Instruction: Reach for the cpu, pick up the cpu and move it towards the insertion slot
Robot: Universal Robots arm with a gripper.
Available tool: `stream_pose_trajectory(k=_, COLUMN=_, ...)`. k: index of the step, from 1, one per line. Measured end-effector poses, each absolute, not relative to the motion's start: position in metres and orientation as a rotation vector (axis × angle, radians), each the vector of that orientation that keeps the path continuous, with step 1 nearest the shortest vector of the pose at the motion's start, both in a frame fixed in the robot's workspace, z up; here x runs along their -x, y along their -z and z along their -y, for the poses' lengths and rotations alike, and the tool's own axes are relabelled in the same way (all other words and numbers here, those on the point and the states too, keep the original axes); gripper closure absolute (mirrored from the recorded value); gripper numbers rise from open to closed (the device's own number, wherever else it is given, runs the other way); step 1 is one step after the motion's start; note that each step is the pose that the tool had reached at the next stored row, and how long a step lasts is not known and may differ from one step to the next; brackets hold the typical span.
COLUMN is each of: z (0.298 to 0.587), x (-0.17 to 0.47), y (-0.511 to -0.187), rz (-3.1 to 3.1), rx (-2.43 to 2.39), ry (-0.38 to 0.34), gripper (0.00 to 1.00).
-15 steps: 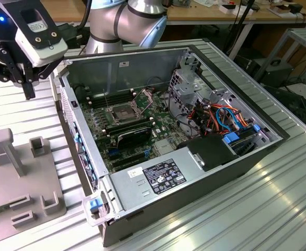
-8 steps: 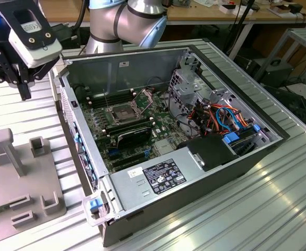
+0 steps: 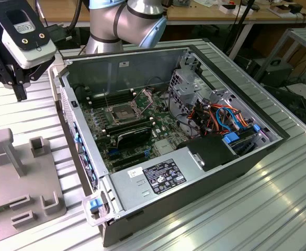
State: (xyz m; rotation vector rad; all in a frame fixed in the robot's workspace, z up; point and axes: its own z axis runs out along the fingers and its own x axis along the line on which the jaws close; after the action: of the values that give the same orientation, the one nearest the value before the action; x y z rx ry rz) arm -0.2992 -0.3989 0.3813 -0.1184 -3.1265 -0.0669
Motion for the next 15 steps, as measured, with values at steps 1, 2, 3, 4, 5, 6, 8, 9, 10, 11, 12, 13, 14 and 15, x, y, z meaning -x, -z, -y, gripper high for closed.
stream_pose_trajectory(k=1, z=0.399, x=0.3, y=-0.381, rz=3.126, rx=0.118, ry=0.067, gripper=0.89)
stream_pose_trajectory(k=2, z=0.399, x=0.301, y=-0.381, rz=3.126, rx=0.118, ry=0.067, gripper=0.89)
stream_pose_trajectory(k=3, z=0.399, x=0.303, y=-0.381, rz=3.126, rx=0.118, ry=0.067, gripper=0.89)
stream_pose_trajectory(k=4, z=0.399, x=0.304, y=-0.381, rz=3.126, rx=0.118, ry=0.067, gripper=0.89)
stream_pose_trajectory(k=5, z=0.399, x=0.305, y=-0.381, rz=3.126, rx=0.118, ry=0.067, gripper=0.89)
stream_pose_trajectory(k=6, z=0.399, x=0.306, y=-0.381, rz=3.125, rx=0.118, ry=0.067, gripper=0.89)
stream_pose_trajectory(k=8, z=0.399, x=0.307, y=-0.381, rz=3.125, rx=0.118, ry=0.067, gripper=0.89)
stream_pose_trajectory(k=9, z=0.399, x=0.308, y=-0.381, rz=3.125, rx=0.118, ry=0.067, gripper=0.89)
stream_pose_trajectory(k=10, z=0.399, x=0.309, y=-0.381, rz=3.125, rx=0.118, ry=0.067, gripper=0.89)
stream_pose_trajectory(k=11, z=0.399, x=0.31, y=-0.381, rz=3.125, rx=0.118, ry=0.067, gripper=0.89)
stream_pose_trajectory(k=12, z=0.399, x=0.311, y=-0.381, rz=3.124, rx=0.118, ry=0.067, gripper=0.89)
stream_pose_trajectory(k=13, z=0.399, x=0.312, y=-0.381, rz=3.124, rx=0.118, ry=0.067, gripper=0.89)
stream_pose_trajectory(k=14, z=0.399, x=0.313, y=-0.381, rz=3.124, rx=0.118, ry=0.067, gripper=0.89)
stream_pose_trajectory(k=15, z=0.399, x=0.314, y=-0.381, rz=3.124, rx=0.118, ry=0.067, gripper=0.89)
